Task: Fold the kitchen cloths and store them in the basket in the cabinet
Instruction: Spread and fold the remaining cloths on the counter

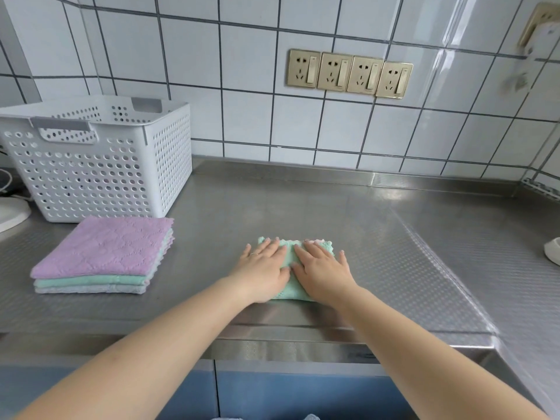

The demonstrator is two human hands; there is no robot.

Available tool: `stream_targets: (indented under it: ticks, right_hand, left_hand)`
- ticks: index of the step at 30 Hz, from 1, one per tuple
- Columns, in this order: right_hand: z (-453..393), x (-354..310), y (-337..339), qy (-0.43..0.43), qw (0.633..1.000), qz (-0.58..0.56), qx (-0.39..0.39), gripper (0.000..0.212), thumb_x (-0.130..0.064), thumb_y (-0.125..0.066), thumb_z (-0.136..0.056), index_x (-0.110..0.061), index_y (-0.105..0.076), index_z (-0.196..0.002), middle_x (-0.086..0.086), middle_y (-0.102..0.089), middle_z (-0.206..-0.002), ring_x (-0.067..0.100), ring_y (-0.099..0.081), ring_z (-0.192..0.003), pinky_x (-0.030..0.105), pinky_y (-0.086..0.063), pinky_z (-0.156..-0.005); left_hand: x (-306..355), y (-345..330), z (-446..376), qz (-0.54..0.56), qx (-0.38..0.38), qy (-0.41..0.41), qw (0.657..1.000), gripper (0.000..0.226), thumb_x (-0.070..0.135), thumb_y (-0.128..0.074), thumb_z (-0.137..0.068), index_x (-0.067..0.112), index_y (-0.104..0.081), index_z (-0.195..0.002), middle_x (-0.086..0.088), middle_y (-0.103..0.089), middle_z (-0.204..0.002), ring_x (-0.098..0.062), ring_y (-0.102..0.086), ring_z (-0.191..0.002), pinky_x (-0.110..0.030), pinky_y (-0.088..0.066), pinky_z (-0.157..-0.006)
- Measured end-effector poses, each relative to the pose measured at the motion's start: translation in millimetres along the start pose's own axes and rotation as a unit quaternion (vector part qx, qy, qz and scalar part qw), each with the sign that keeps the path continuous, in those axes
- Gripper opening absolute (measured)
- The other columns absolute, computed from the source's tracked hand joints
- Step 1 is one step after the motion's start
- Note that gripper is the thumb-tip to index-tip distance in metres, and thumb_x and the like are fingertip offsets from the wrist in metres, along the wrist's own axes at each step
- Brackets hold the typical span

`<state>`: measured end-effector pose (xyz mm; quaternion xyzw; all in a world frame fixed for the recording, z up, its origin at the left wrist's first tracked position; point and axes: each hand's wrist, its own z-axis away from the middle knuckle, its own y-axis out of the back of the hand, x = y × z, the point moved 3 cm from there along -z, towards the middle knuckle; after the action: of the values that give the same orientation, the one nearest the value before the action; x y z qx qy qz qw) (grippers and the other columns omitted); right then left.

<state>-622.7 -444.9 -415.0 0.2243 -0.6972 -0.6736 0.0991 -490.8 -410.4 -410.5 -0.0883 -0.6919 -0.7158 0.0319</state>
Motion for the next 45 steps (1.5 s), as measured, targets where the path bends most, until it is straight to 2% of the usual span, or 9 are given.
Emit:
stream_targets:
  ticks: [14,18,22,27,31,34,37,41,45]
  right_hand:
    - [14,18,16,-0.079,0.996,-0.03,-0.015,0.06,-0.06,-0.025,-0.093,-0.032,-0.021,-0.146,0.0,-0.02,-0.156,0.021,-0.017,-0.143,0.053,-0.014,-0.113]
    - [32,43,35,-0.088,0.993,-0.079,0.026,0.057,-0.054,-0.05,-0.088,-0.028,-0.04,-0.137,-0.005,-0.056,-0.126,0.018,-0.054,-0.113,0.033,-0.044,-0.09]
    - [41,49,44,-0.12,0.973,-0.199,-0.005,0.045,-0.042,-0.06,-0.087,-0.023,-0.051,-0.127,-0.011,-0.061,-0.097,0.01,-0.058,-0.085,0.025,-0.041,-0.073]
    - [40,39,43,-0.171,0.908,-0.382,0.009,0.038,-0.026,-0.067,-0.084,-0.019,-0.057,-0.12,0.002,-0.063,-0.1,0.016,-0.061,-0.087,0.032,-0.051,-0.084]
    - [42,27,40,-0.233,0.722,-0.652,-0.019,0.038,-0.009,-0.065,-0.086,-0.011,-0.053,-0.121,0.012,-0.062,-0.108,0.018,-0.062,-0.082,0.031,-0.056,-0.065]
    - [38,9,34,-0.228,0.634,-0.738,-0.041,0.033,-0.004,-0.061,-0.087,-0.011,-0.054,-0.119,0.009,-0.064,-0.105,0.017,-0.064,-0.078,0.029,-0.054,-0.057]
    - [28,-25,32,-0.185,0.658,-0.729,-0.032,0.027,-0.004,-0.062,-0.087,-0.016,-0.058,-0.111,0.006,-0.064,-0.106,0.014,-0.065,-0.072,0.025,-0.053,-0.054]
    - [9,-84,38,-0.102,0.779,-0.618,0.033,0.019,-0.014,-0.066,-0.084,-0.025,-0.062,-0.1,0.0,-0.063,-0.11,0.011,-0.064,-0.081,0.029,-0.055,-0.071]
    - [-14,-159,42,-0.016,0.827,-0.562,0.032,0.015,-0.02,-0.066,-0.084,-0.026,-0.065,-0.098,-0.005,-0.064,-0.094,0.0,-0.057,-0.066,0.013,-0.04,-0.056]
  left_hand:
    - [-24,9,15,0.014,-0.028,0.068,0.997,0.074,0.063,-0.023,-0.092,0.026,0.0,-0.151,-0.012,0.002,-0.159,-0.025,0.0,-0.147,-0.042,-0.001,-0.117]
    - [-38,18,31,0.019,0.022,0.05,0.998,0.069,0.058,-0.033,-0.093,0.025,-0.013,-0.151,-0.005,-0.03,-0.153,-0.026,-0.025,-0.142,-0.045,-0.016,-0.115]
    - [-32,24,37,0.188,0.007,0.032,0.982,0.056,0.04,-0.046,-0.095,0.024,-0.03,-0.146,-0.002,-0.042,-0.146,-0.02,-0.041,-0.132,-0.032,-0.03,-0.109]
    - [-20,34,32,0.477,0.049,0.077,0.874,0.043,0.016,-0.053,-0.095,0.016,-0.044,-0.137,-0.006,-0.041,-0.145,-0.015,-0.04,-0.133,-0.024,-0.03,-0.105]
    - [-15,38,32,0.729,0.028,0.159,0.665,0.05,-0.003,-0.05,-0.092,0.023,-0.046,-0.135,-0.01,-0.056,-0.123,-0.02,-0.06,-0.088,-0.032,-0.049,-0.074]
    - [-24,48,40,0.754,0.014,0.165,0.635,0.054,-0.011,-0.043,-0.09,0.022,-0.051,-0.132,-0.013,-0.058,-0.111,-0.02,-0.055,-0.075,-0.031,-0.043,-0.067]
    - [-53,65,55,0.729,0.044,0.154,0.666,0.054,-0.013,-0.041,-0.089,0.021,-0.054,-0.13,-0.01,-0.061,-0.115,-0.02,-0.058,-0.081,-0.031,-0.045,-0.067]
    - [-109,97,78,0.684,0.112,0.133,0.709,0.051,-0.015,-0.043,-0.089,0.013,-0.052,-0.13,-0.005,-0.063,-0.112,-0.017,-0.061,-0.089,-0.029,-0.048,-0.07]
    - [-179,125,110,0.636,0.187,0.153,0.733,0.046,-0.011,-0.05,-0.088,0.006,-0.052,-0.13,-0.013,-0.057,-0.127,-0.016,-0.062,-0.097,-0.023,-0.054,-0.075]
